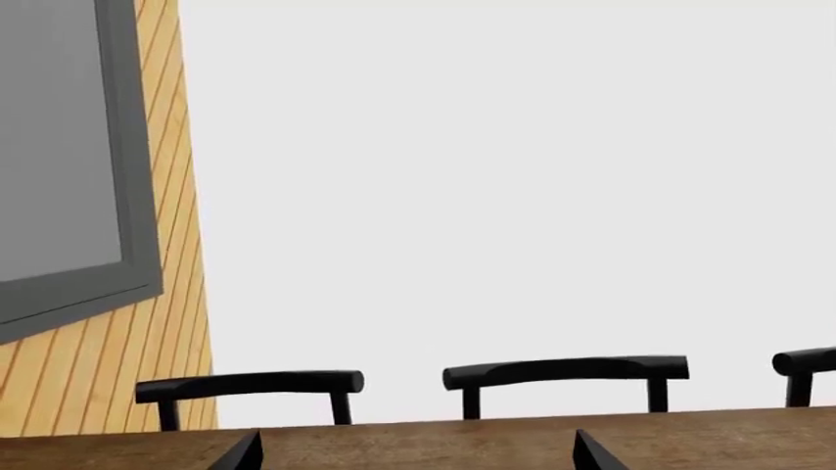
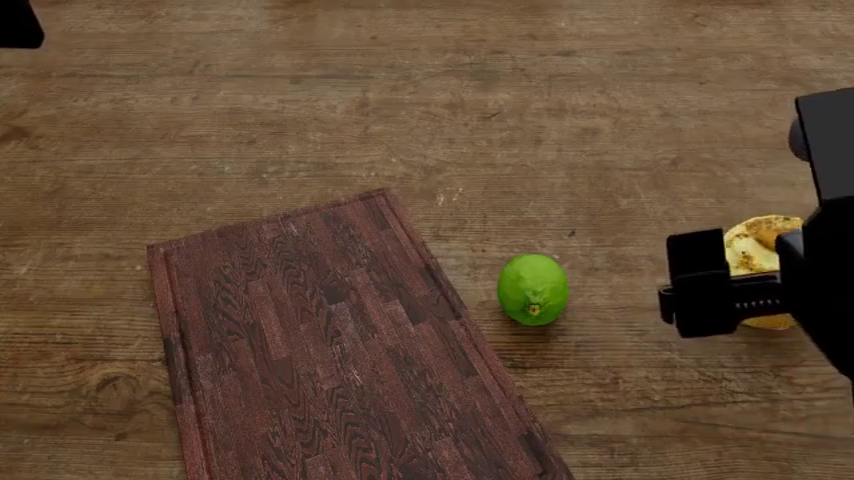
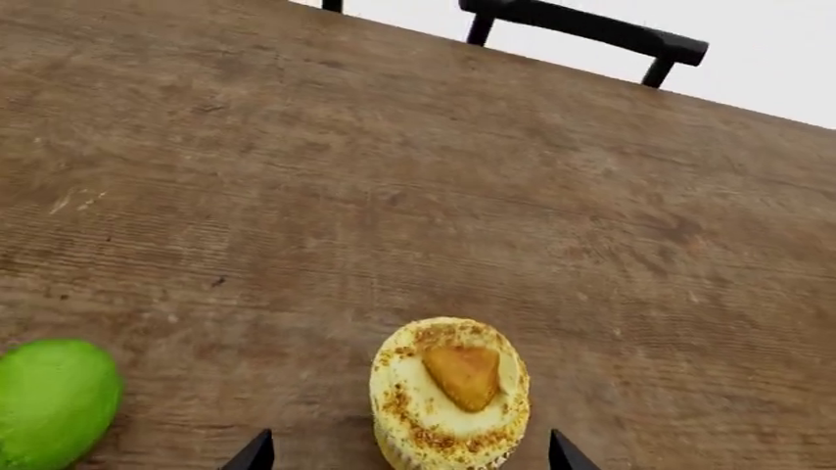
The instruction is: Clear the non-vegetable object off the cutting board and place the vegetables onto it.
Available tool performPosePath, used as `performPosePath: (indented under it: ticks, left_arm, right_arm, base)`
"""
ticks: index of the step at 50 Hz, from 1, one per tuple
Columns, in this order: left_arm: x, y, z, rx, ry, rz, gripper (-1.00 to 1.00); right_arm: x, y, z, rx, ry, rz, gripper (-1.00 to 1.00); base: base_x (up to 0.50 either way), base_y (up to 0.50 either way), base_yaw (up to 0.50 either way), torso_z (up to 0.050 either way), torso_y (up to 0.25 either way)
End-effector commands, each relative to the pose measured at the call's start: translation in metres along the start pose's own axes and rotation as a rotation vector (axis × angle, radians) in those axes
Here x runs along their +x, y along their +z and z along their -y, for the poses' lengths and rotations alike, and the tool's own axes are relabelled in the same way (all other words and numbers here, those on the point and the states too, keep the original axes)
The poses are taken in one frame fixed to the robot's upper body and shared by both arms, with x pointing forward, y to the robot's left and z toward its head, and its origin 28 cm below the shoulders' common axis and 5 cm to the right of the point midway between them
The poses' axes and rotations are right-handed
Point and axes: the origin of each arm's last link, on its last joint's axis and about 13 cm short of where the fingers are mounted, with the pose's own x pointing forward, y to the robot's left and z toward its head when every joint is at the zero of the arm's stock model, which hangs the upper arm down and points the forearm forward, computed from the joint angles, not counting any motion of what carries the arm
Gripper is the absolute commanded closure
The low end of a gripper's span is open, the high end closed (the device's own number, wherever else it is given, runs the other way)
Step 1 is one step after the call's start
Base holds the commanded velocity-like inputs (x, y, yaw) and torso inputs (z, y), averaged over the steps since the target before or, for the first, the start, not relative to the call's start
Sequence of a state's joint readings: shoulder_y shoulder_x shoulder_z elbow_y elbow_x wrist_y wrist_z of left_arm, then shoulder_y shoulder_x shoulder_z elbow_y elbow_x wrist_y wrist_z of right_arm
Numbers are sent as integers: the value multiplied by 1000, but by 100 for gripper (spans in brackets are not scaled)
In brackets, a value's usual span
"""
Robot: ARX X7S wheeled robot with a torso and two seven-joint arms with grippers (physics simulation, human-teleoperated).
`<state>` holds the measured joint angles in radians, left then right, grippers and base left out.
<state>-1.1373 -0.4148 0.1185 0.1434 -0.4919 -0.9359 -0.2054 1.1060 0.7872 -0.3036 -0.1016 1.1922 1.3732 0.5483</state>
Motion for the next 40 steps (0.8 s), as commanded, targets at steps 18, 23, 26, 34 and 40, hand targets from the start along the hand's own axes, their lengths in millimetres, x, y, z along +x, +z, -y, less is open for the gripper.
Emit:
performPosePath:
  ticks: [18, 23, 26, 34, 40]
  left_arm:
    - [-2, 7, 0, -2, -5, 10, -100]
    - [-2, 7, 0, -2, -8, 11, -100]
    - [-2, 10, 0, -5, -6, 14, -100]
    - [-2, 7, -1, -6, -4, 12, -100]
    - [-2, 7, -1, -9, -3, 13, -100]
  right_arm:
    - [-52, 47, -45, -241, 241, 123, -100]
    - [-62, 52, -54, -289, 285, 131, -100]
    - [-69, 55, -58, -314, 300, 134, -100]
    - [-83, 56, -69, -376, 361, 126, -100]
    - [-93, 54, -82, -432, 427, 120, -100]
  base:
    - [0, 0, 0, 0, 0]
    - [0, 0, 0, 0, 0]
    - [0, 0, 0, 0, 0]
    - [0, 0, 0, 0, 0]
    - [0, 0, 0, 0, 0]
